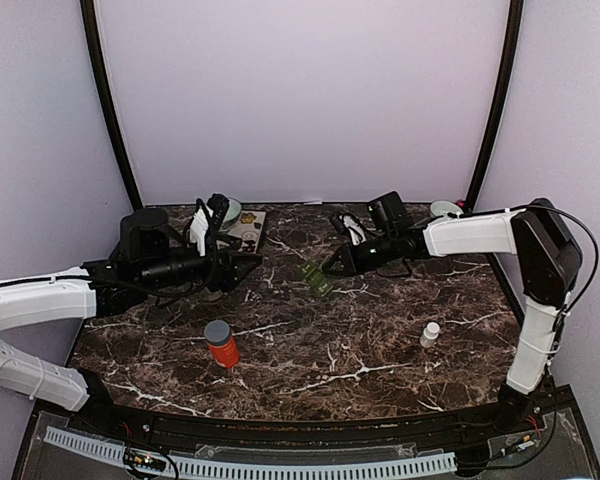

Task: Sort the pills into containers
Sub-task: Place the pill container at the center of the board, then pick up the pill bottle from the center of the board.

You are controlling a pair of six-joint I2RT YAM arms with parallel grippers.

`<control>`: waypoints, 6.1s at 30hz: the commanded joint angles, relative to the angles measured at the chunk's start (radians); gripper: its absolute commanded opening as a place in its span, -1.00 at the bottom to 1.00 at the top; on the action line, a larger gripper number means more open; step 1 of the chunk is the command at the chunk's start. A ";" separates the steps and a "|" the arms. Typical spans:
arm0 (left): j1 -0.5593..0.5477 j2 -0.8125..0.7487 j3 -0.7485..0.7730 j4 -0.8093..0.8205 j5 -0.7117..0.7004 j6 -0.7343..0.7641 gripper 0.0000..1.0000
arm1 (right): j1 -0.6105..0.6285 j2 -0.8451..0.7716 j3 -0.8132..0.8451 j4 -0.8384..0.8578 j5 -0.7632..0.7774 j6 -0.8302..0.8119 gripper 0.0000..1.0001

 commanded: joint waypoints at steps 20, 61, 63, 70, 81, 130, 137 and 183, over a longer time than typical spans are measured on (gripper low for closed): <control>-0.053 -0.089 -0.094 0.095 -0.146 0.017 0.45 | -0.079 0.146 0.013 0.046 -0.128 0.065 -1.00; -0.065 -0.090 -0.048 0.062 -0.197 -0.059 0.50 | -0.097 -0.141 -0.199 0.042 0.170 0.054 0.00; -0.064 -0.093 -0.041 0.051 -0.244 -0.082 0.52 | -0.078 -0.183 -0.200 0.029 0.217 0.071 0.00; -0.062 -0.102 -0.015 -0.066 -0.509 -0.172 0.57 | 0.009 -0.316 -0.158 0.003 0.398 0.207 0.01; -0.063 -0.177 -0.158 -0.211 -0.749 -0.410 0.58 | 0.137 -0.352 0.066 0.112 0.442 0.494 0.03; -0.121 -0.292 -0.425 -0.368 -0.761 -0.761 0.64 | 0.298 0.202 0.657 -0.134 0.325 0.147 0.03; -0.093 -0.293 -0.454 -0.318 -0.672 -0.742 0.65 | 0.386 0.221 0.636 -0.214 0.447 0.023 0.08; 0.009 -0.523 -0.559 -0.386 -0.425 -0.681 0.68 | 0.644 0.429 0.947 -0.602 0.442 -0.184 0.34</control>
